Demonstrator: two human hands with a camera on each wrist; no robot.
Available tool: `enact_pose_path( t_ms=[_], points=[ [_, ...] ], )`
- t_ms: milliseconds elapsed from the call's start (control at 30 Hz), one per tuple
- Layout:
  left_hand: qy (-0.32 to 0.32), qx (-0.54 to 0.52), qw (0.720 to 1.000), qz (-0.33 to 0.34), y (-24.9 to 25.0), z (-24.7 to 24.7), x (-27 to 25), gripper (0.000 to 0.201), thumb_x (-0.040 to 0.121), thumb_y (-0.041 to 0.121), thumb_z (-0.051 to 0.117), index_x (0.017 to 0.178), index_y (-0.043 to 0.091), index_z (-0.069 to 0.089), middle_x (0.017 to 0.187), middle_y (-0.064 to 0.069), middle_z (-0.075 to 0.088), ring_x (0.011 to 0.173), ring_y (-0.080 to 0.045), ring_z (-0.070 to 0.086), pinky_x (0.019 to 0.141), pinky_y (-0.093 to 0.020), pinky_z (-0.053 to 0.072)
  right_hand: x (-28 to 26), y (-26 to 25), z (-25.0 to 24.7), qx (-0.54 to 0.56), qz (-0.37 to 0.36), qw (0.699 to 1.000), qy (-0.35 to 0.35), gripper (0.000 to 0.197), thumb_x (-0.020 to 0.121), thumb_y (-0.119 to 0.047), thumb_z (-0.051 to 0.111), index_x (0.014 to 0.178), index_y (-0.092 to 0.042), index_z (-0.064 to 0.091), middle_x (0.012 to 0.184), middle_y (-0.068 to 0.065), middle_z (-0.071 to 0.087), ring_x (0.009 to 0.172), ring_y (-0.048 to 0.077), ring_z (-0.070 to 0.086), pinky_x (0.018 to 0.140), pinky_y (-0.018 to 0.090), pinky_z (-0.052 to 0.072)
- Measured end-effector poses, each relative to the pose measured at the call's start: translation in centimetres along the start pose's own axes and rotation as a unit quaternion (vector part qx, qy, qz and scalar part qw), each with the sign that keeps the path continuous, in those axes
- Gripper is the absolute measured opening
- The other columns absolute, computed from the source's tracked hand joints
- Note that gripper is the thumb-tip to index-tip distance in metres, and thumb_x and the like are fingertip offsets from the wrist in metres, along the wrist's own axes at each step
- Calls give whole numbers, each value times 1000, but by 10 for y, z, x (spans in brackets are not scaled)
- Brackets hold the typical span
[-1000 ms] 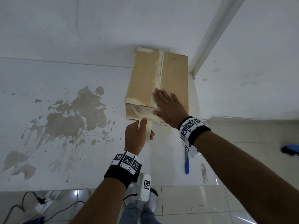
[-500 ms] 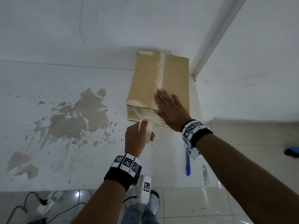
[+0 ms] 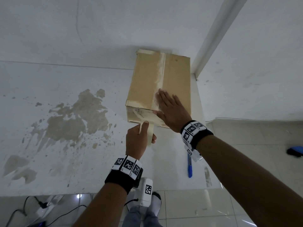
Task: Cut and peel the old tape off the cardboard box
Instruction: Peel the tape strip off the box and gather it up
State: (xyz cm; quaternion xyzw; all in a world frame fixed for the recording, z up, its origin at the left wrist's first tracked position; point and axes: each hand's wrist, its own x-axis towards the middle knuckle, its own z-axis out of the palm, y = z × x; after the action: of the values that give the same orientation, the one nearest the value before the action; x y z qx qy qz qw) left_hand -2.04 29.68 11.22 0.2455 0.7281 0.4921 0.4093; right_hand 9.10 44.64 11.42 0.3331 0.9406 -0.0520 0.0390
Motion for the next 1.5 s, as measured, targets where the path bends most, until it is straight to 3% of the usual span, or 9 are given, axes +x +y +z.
enact_pose_path(
  t_ms=[200, 433, 600, 767, 933, 1000, 1133, 1333, 1500],
  points=[
    [3, -16, 1000, -7, 3, 1, 2, 55, 104, 32, 47, 55, 17, 70, 57, -7, 74, 55, -21, 70, 75, -43, 59, -4, 10, -3, 14, -45, 999, -12, 81, 95, -54, 8, 160, -8, 2, 169, 11, -4, 157, 25, -3, 127, 47, 5],
    [1, -17, 1000, -10, 4, 0, 2, 58, 103, 32, 47, 50, 21, 68, 57, -6, 74, 59, -26, 71, 80, -47, 60, 0, -8, 2, 5, 51, 998, 22, 82, 98, -66, 15, 161, -15, 6, 170, 5, -1, 157, 24, 0, 127, 49, 5],
    [4, -18, 1000, -10, 4, -3, 3, 53, 103, 31, 48, 63, 8, 73, 55, -5, 73, 53, -18, 68, 68, -33, 55, -1, 2, -1, -30, -15, 999, 8, 78, 98, -56, 10, 161, -10, 6, 170, 9, 2, 156, 31, 4, 124, 55, 13],
    [3, -20, 1000, -10, 7, -5, 2, 55, 103, 32, 48, 59, 11, 71, 54, -4, 73, 51, -15, 68, 68, -32, 56, -1, 2, -2, -44, -23, 999, -4, 81, 91, -42, 31, 160, -7, 9, 169, 12, 6, 156, 36, 7, 122, 59, 17],
    [1, -14, 1000, -7, 6, -5, 2, 55, 104, 32, 48, 60, 7, 72, 53, -3, 72, 48, -12, 66, 65, -29, 53, -3, 0, -1, -45, -10, 999, -4, 93, 88, -34, 55, 161, -10, 3, 170, 7, -1, 157, 31, -2, 124, 58, 8],
    [3, -12, 1000, -4, 3, -6, 2, 56, 103, 32, 48, 55, 14, 70, 56, -5, 74, 52, -16, 69, 71, -35, 57, -4, 0, 0, -41, -4, 999, 6, 93, 90, -47, 54, 161, -12, 4, 170, 4, 1, 157, 29, -1, 124, 58, 8],
    [-3, -4, 1000, 0, 1, -7, 2, 58, 103, 32, 46, 52, 19, 68, 57, -5, 75, 58, -23, 72, 76, -41, 59, -2, -8, 9, -50, 60, 995, 61, 89, 91, -77, 27, 161, -24, 14, 169, -8, 12, 157, 21, 10, 122, 59, 12],
    [-7, 10, 1000, 6, -3, -8, 7, 58, 104, 31, 45, 54, 15, 69, 58, -5, 75, 55, -19, 71, 75, -39, 60, 0, -5, 9, -71, 29, 995, 60, 77, 100, -64, 28, 159, -15, 23, 168, 1, 22, 154, 23, 21, 116, 63, 25],
    [-7, 14, 1000, 2, 4, -5, 8, 61, 104, 33, 45, 50, 20, 69, 56, -4, 74, 56, -16, 70, 77, -38, 58, -3, 0, 3, -64, 4, 997, 39, 77, 100, -59, 28, 160, -12, 17, 169, 3, 13, 157, 25, 10, 119, 64, 19]
  ],
)
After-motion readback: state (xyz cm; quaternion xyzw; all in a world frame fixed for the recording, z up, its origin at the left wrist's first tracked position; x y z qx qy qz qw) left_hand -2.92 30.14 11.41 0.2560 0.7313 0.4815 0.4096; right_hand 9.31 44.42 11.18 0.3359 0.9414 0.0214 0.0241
